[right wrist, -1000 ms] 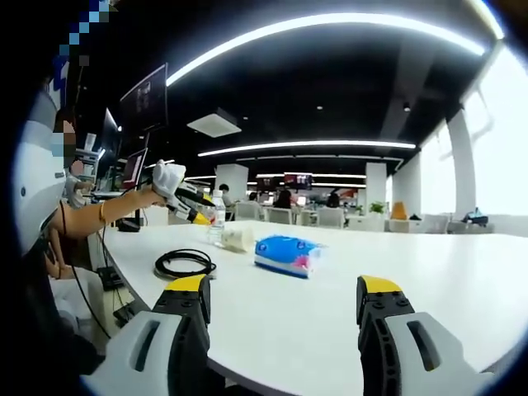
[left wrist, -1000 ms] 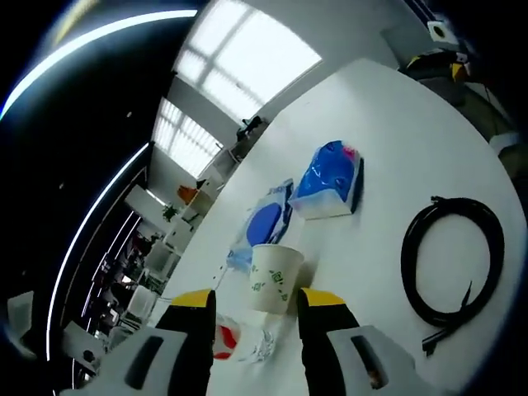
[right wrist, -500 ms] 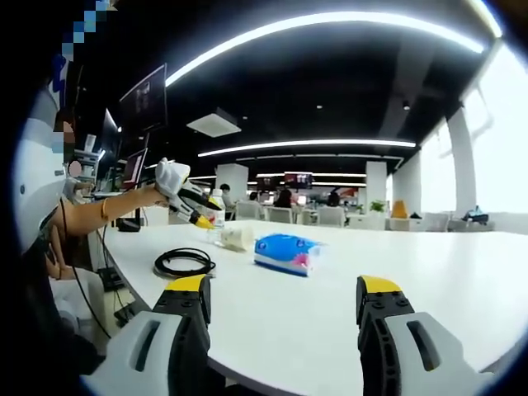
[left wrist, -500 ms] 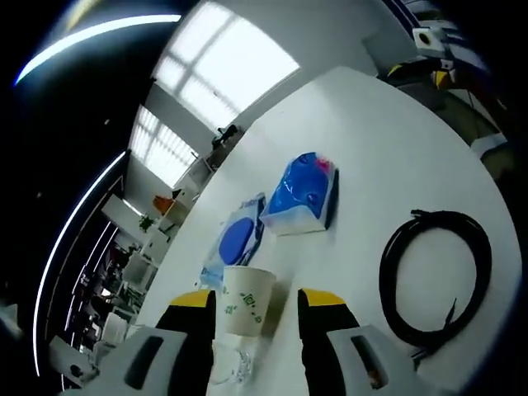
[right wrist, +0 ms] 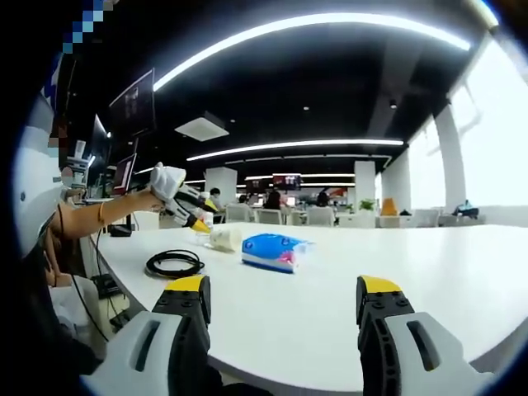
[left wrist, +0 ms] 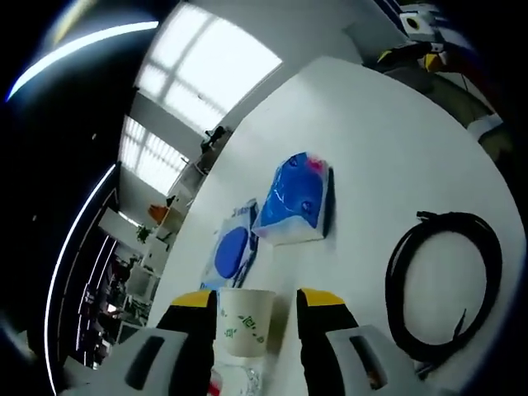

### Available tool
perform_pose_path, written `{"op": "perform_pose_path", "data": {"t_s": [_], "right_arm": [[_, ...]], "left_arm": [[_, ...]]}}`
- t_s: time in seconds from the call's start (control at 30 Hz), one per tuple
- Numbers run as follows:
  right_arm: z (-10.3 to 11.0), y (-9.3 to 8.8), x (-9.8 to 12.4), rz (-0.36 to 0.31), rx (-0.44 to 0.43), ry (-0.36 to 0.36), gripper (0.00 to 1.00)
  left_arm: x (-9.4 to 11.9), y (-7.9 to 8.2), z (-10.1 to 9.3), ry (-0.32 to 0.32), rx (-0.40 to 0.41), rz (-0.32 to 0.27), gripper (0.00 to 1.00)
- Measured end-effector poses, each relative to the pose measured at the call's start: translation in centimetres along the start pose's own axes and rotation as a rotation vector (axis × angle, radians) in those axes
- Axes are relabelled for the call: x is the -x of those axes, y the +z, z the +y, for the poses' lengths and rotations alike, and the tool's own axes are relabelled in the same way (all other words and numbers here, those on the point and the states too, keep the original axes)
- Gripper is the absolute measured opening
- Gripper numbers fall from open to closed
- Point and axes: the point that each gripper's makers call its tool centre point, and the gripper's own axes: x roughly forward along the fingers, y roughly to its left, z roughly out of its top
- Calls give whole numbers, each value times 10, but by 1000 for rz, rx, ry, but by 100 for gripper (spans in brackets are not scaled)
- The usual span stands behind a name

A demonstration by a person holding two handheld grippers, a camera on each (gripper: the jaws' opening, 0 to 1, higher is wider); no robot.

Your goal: Arrange the tabletop items into an orderly group along one side of the table until the central work area is clear of visible clutter.

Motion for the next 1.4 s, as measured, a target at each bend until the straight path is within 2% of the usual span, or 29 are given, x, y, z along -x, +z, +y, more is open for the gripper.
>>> {"op": "perform_pose_path", "data": {"t_s": [0.03,0.07,0.2,0.37,0.43,0.6,0.77,0.97,1.2,1.4], "right_arm": [[0,0,0,0,0,0,69],[0,-1,0,0,0,1,69],[0,-4,0,6,-4,5,69],[-1,-5,1,5,-23,11,69],[-1,-6,2,3,-26,10,69],[-5,-9,6,5,-33,-8,69],[-10,-11,10,9,-40,-23,69],[-12,-11,12,6,-50,-28,69],[-11,-13,9,7,-58,-17,69],[-9,-13,9,11,-50,-5,69]], "left_arm": [[-1,1,-1,-7,-20,5,38],[-1,1,-2,-29,-72,24,37],[-5,3,-4,-63,-150,58,35],[-13,2,-15,-181,-232,88,28],[-17,0,-17,-209,-247,101,28],[-29,0,-13,-217,-258,113,29],[-37,1,-18,-244,-282,124,29],[-42,-5,-23,-296,-316,167,29],[-47,-3,-14,-294,-349,199,30],[-54,-7,-15,-342,-377,249,30]]}}
